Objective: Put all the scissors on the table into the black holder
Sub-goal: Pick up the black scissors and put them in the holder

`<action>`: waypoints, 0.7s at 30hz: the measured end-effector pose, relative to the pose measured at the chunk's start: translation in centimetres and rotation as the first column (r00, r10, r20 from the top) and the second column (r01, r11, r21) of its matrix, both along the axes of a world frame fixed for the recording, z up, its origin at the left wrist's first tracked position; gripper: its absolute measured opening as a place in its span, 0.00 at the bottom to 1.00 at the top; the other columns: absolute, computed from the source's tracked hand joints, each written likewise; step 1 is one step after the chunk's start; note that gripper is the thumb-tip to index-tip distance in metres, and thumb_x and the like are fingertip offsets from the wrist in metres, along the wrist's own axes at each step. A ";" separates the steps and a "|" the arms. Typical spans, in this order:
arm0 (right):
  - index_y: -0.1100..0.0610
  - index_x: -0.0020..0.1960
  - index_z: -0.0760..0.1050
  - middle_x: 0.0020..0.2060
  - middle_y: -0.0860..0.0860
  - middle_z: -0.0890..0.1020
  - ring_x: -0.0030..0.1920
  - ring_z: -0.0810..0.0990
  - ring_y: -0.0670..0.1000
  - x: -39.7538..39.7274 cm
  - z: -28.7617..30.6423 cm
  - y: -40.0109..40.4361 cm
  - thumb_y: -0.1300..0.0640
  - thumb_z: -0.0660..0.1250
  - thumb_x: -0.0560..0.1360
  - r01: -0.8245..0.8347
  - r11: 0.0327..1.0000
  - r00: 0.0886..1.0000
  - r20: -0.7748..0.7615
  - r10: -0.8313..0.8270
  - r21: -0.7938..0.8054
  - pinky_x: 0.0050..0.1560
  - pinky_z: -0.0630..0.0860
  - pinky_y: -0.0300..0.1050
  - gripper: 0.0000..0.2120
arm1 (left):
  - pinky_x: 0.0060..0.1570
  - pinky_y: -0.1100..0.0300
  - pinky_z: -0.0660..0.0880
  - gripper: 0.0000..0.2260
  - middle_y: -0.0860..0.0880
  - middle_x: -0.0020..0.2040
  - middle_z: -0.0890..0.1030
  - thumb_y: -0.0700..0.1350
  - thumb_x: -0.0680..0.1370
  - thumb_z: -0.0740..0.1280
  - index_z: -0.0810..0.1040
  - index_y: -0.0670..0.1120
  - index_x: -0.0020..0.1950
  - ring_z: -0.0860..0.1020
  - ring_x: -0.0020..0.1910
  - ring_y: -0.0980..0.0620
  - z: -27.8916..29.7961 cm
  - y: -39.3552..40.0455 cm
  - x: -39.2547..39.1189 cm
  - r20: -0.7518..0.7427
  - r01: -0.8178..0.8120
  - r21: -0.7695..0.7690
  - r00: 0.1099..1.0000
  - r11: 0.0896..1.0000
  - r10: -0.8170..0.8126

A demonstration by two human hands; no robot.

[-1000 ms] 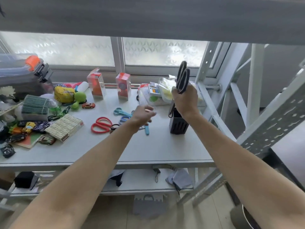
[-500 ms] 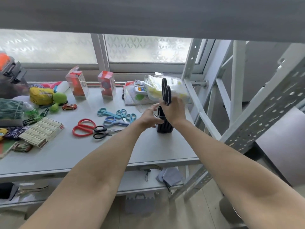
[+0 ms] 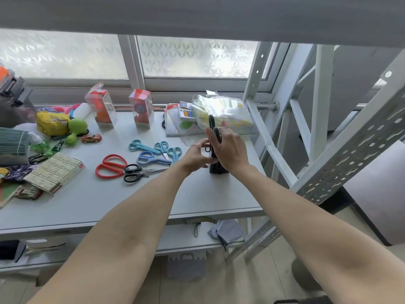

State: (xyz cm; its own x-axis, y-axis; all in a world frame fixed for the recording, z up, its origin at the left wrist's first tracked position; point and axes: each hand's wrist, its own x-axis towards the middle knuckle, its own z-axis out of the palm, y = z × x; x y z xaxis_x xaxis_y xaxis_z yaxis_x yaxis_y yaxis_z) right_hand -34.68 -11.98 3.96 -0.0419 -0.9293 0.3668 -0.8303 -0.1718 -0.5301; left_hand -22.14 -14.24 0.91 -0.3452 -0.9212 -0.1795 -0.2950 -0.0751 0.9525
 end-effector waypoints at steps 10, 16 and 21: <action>0.48 0.22 0.63 0.19 0.45 0.66 0.25 0.67 0.47 -0.7 1.0 1.4 0.28 0.36 0.74 0.112 0.993 0.990 0.086 -0.114 0.022 0.31 0.61 0.44 0.35 | 0.49 0.52 0.80 0.31 0.48 0.68 0.73 0.34 0.73 0.72 0.68 0.49 0.73 0.77 0.61 0.44 -0.2 0.0 -0.1 -0.029 -0.012 -0.007 1.000 1.000 0.012; 0.52 0.36 0.83 0.28 0.46 0.82 0.28 0.80 0.45 -1.5 0.8 -0.3 0.46 0.54 0.82 0.120 0.981 0.933 0.320 -0.165 0.155 0.36 0.73 0.42 0.25 | 0.49 0.52 0.80 0.33 0.47 0.69 0.73 0.34 0.73 0.72 0.67 0.49 0.75 0.76 0.60 0.44 -0.3 0.0 -0.1 -0.029 -0.010 -0.006 1.000 1.000 0.010; 0.55 0.37 0.84 0.32 0.50 0.85 0.31 0.82 0.49 -1.7 1.0 -0.8 0.49 0.56 0.82 0.112 0.985 0.929 0.339 -0.151 0.132 0.40 0.78 0.45 0.24 | 0.51 0.49 0.80 0.33 0.46 0.69 0.73 0.34 0.73 0.72 0.66 0.49 0.75 0.76 0.61 0.43 -0.4 0.0 -0.2 -0.020 -0.019 -0.008 1.000 1.000 0.018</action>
